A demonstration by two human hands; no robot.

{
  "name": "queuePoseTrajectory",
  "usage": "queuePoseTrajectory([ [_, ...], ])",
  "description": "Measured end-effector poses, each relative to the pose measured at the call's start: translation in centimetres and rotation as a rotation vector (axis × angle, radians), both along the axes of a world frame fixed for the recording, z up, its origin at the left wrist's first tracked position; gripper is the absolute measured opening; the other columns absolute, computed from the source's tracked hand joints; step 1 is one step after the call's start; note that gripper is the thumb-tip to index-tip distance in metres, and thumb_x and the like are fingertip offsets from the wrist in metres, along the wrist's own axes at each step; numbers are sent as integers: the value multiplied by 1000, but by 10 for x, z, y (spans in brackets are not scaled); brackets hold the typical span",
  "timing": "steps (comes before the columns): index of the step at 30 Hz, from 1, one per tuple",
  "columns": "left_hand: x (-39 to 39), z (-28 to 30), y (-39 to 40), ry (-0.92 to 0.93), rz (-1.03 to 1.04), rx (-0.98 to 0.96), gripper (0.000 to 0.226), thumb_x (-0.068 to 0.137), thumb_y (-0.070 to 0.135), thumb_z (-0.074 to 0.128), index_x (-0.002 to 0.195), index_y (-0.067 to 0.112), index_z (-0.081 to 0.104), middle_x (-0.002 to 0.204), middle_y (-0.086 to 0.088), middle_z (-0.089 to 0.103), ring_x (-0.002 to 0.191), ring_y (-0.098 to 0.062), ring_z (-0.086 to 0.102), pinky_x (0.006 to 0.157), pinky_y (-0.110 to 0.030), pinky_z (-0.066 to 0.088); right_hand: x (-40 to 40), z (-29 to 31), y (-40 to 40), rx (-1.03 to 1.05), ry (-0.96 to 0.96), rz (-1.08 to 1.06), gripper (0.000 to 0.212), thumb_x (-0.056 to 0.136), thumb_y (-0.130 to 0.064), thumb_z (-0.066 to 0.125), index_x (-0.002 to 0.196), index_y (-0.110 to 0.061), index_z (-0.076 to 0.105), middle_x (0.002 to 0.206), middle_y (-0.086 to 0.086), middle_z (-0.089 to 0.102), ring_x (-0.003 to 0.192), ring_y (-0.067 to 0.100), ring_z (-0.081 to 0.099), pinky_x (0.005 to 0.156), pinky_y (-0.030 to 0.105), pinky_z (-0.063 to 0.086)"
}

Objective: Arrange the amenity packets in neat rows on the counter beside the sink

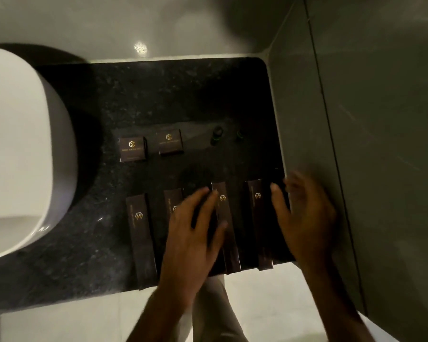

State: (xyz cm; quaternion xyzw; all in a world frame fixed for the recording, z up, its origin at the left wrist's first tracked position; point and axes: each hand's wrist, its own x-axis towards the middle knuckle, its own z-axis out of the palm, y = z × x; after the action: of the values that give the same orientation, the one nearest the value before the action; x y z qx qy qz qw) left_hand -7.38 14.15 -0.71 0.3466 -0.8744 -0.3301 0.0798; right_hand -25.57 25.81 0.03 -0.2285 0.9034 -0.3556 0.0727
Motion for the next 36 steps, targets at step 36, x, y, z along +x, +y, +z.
queuePoseTrajectory([
  [36, -141, -56, -98, 133, 234, 155, 53, 86, 24, 75, 132, 12, 52, 141, -11, 44, 123, -20, 55, 105, -34, 51, -83, -68, -115, -32, -78, 154, 40, 76, -25, 85, 112, -16, 70, 107, 1, 62, 88, 11, 62, 71, 15, 52],
])
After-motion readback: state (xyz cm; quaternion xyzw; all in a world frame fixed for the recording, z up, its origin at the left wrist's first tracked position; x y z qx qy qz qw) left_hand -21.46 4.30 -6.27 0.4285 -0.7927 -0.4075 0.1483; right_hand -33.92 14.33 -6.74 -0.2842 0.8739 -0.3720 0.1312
